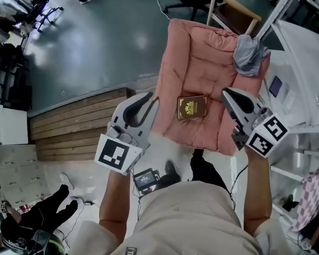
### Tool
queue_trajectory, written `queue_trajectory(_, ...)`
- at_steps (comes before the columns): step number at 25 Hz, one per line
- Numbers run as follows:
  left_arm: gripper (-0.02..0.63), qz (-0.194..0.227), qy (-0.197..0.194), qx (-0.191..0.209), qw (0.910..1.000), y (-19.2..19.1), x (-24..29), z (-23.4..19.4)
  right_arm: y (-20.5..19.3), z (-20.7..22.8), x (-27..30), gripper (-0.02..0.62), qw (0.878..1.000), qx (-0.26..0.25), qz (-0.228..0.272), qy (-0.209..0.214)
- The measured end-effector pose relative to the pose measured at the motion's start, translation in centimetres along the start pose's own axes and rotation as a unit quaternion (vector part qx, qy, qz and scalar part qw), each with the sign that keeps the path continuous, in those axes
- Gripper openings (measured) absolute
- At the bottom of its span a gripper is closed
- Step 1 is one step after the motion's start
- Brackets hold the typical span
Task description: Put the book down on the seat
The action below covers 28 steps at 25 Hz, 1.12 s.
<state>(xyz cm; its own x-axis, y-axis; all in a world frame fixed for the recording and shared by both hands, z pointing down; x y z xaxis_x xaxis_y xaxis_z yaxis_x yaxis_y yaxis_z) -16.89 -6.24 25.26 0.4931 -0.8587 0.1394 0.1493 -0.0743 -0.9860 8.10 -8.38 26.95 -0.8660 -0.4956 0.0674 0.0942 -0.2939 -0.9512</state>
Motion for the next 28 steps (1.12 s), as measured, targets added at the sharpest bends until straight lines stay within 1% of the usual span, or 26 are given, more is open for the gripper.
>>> queue_trajectory(2,0.037,0.025,-0.002,-0.009,0.9996,1.9,-1.9,0.1,2.5,-2.8,-0.2,-0.009,0.999,-0.043,-0.005,0.007)
queue_trajectory(5,0.021,0.069,-0.004,-0.022,0.9974,4.9,-4.8,0.2,5.6,-7.0,-0.8,-0.011,0.995,-0.101,-0.015,0.007)
queue_trajectory(8,0.015,0.101,-0.005,-0.023,0.9946,7.1,-7.7,0.2,7.8,-10.5,-1.6,-0.011,0.992,-0.129,-0.012,0.005)
queue_trajectory(9,0.014,0.106,-0.005,-0.023,0.9941,7.5,-8.6,0.2,8.2,-11.5,-1.8,-0.011,0.991,-0.136,-0.012,0.005)
queue_trajectory(12,0.014,0.094,-0.017,-0.023,0.9951,7.5,-11.1,0.3,8.9,-13.8,-2.2,-0.011,0.988,-0.151,-0.01,0.004)
queue_trajectory(16,0.014,0.097,-0.019,-0.019,0.995,7.8,-13.2,0.3,9.3,-16.0,-2.7,-0.011,0.986,-0.164,-0.01,0.002)
queue_trajectory(28,0.014,0.1,-0.023,-0.02,0.9945,7.6,-16.6,1.1,8.8,-19.9,-3.7,-0.011,0.985,-0.175,-0.012,0.002)
Point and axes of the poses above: the fingertips, and each gripper's own axes: x forward along the fingers, z to its right, y out of its top, the point moved 6 cm from there along -x, backward along the fingers, and after that the axes turned 12 degrees about y, right-handed, at the moved point
